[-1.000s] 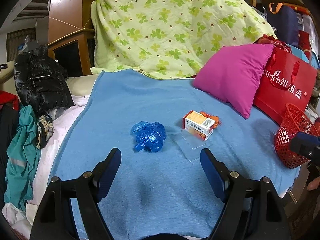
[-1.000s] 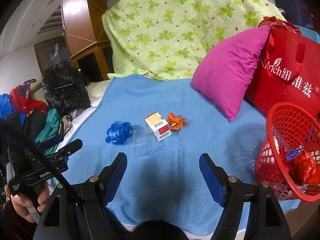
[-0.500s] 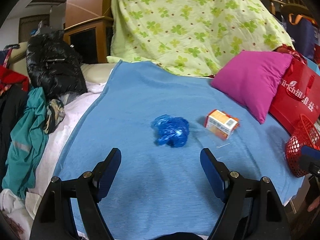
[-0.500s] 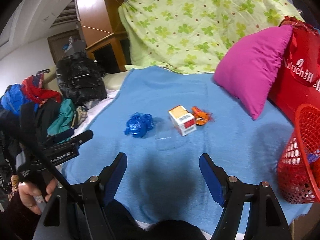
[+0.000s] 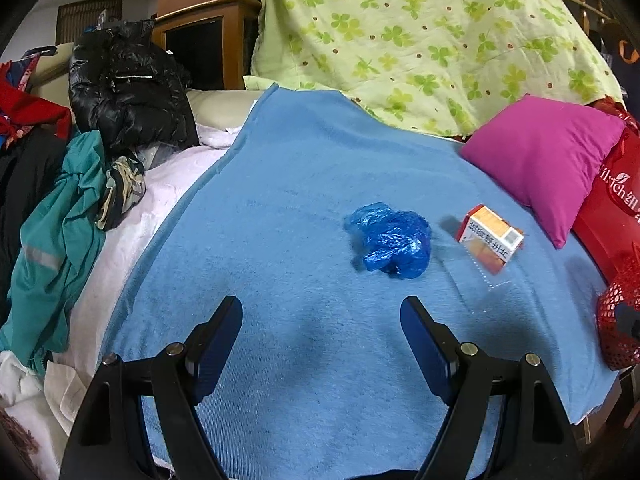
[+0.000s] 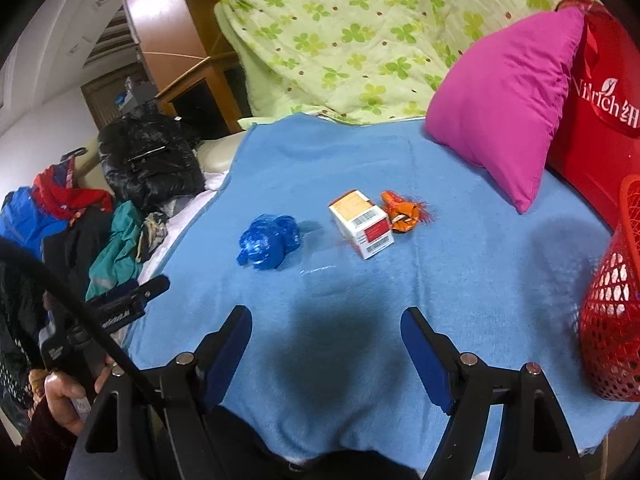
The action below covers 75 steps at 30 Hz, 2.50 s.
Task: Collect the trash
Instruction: 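Move both open tools back over the blue blanket toward the remaining trash, then grasp the blue plastic bag with the left tool while the right tool grasps the clear plastic container, then lift the blue bag with the left tool while the right tool lifts the clear container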
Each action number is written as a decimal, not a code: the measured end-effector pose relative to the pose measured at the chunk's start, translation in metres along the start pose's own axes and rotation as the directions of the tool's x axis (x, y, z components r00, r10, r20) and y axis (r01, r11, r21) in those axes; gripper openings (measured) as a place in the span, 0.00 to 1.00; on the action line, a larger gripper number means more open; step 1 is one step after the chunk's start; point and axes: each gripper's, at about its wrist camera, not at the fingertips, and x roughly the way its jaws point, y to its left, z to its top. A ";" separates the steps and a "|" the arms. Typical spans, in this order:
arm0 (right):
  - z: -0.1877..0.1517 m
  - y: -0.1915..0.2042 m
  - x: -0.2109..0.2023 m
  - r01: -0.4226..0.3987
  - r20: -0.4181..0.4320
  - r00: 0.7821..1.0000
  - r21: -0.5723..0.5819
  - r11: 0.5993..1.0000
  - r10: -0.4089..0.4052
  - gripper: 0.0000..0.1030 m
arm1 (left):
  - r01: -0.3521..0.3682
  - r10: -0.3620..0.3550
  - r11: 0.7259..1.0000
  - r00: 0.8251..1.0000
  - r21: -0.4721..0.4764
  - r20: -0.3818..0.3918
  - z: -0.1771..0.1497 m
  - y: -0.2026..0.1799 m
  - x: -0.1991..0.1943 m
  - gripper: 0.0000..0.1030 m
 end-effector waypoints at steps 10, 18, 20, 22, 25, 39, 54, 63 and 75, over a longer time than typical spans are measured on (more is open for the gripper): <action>0.034 -0.039 0.052 -0.005 -0.051 0.999 0.096 0.995 0.009 0.77 | 0.004 -0.003 0.999 1.000 0.044 -0.029 0.010 -0.012 0.028 0.79; 0.038 -0.020 0.095 -0.064 -0.113 0.991 0.063 0.996 0.070 0.77 | 0.031 -0.029 0.996 0.999 0.078 -0.025 0.040 -0.027 0.053 0.79; 0.039 -0.011 0.108 -0.068 -0.123 0.990 0.037 0.997 0.072 0.77 | 0.044 -0.042 0.997 0.999 0.069 -0.035 0.048 -0.027 0.061 0.79; 0.040 -0.005 0.120 -0.078 -0.135 0.988 0.027 0.997 0.080 0.77 | 0.046 -0.044 0.997 0.998 0.053 -0.040 0.052 -0.024 0.067 0.79; 0.041 0.004 0.139 -0.069 -0.152 0.986 0.001 0.998 0.068 0.77 | 0.043 -0.042 0.998 0.998 0.034 -0.040 0.056 -0.017 0.072 0.79; 0.027 0.009 0.181 0.011 -0.199 0.980 -0.079 0.997 -0.027 0.51 | 0.160 -0.151 0.986 0.978 0.053 -0.145 0.068 -0.044 0.125 0.79; 0.016 -0.012 0.093 -0.024 -0.093 0.995 -0.028 0.999 0.021 0.49 | 0.183 -0.179 0.983 0.971 0.009 -0.156 0.059 -0.065 0.119 0.50; 0.015 0.006 0.021 -0.026 0.020 0.999 -0.063 0.998 0.028 0.49 | 0.042 -0.045 0.993 0.999 0.114 0.023 0.051 -0.082 0.020 0.50; 0.003 0.006 -0.067 -0.023 0.148 0.989 -0.047 0.999 0.029 0.49 | -0.024 -0.026 0.977 0.973 0.213 0.229 0.040 -0.121 -0.095 0.50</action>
